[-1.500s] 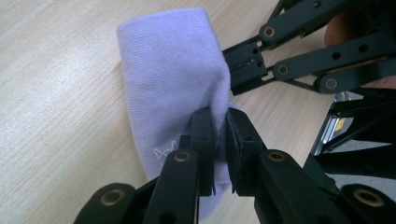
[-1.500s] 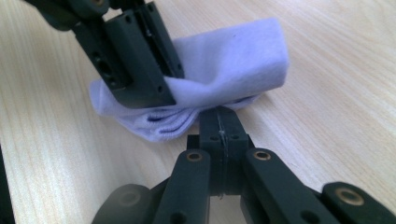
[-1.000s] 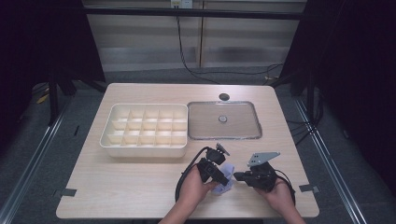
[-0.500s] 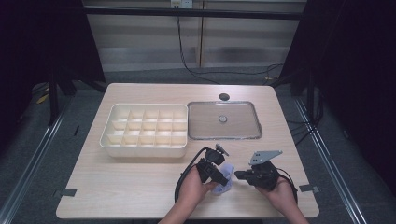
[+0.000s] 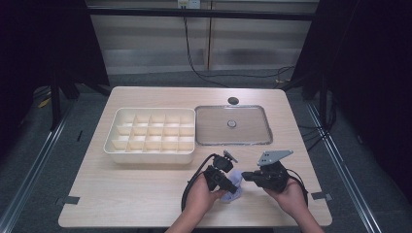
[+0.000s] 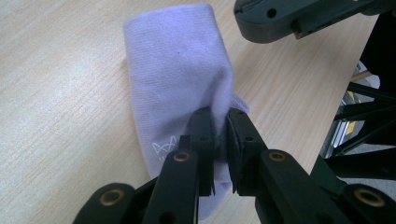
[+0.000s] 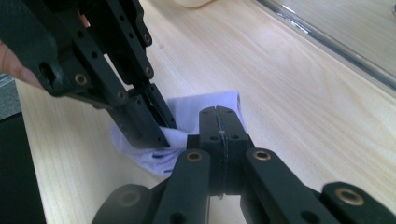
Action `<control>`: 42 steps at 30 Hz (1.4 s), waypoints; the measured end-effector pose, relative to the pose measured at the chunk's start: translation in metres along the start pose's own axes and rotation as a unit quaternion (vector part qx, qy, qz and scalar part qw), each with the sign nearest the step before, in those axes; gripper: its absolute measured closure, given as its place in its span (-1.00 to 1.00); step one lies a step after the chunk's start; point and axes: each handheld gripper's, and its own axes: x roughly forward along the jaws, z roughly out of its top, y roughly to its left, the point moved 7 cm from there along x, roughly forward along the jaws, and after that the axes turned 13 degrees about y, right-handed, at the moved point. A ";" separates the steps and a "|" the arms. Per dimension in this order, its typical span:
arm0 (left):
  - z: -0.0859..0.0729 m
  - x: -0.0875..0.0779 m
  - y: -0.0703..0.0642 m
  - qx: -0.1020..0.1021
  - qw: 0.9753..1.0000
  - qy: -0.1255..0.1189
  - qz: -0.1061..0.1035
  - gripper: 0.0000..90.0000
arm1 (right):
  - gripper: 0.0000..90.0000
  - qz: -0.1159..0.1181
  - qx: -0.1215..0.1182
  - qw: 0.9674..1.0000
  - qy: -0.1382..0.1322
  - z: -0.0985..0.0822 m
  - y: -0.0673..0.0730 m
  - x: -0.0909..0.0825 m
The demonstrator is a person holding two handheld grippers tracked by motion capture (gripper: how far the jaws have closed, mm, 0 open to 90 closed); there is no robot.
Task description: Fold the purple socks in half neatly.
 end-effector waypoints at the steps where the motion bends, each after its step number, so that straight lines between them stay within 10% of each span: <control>1: 0.000 0.000 0.000 0.001 1.000 0.000 0.000 0.82 | 1.00 -0.001 0.001 1.000 0.001 0.001 0.000 0.000; 21: -0.002 0.000 -0.002 -0.004 1.000 -0.011 -0.001 0.75 | 1.00 0.009 -0.006 0.999 0.037 0.022 -0.001 0.045; 23: 0.001 0.003 -0.006 -0.040 0.998 -0.039 -0.018 0.75 | 1.00 0.002 -0.007 0.999 0.045 0.022 0.000 0.048; 27: -0.002 0.003 -0.004 -0.037 0.999 -0.037 -0.014 0.75 | 1.00 0.009 -0.005 0.999 0.047 0.021 -0.001 0.054; 28: -0.007 0.000 0.001 0.000 1.000 -0.011 -0.011 0.75 | 1.00 0.014 -0.002 0.999 0.045 0.020 -0.001 0.055; 42: -0.011 0.001 0.002 -0.012 0.999 -0.037 -0.023 0.77 | 1.00 0.035 0.023 0.999 0.019 0.013 -0.005 0.058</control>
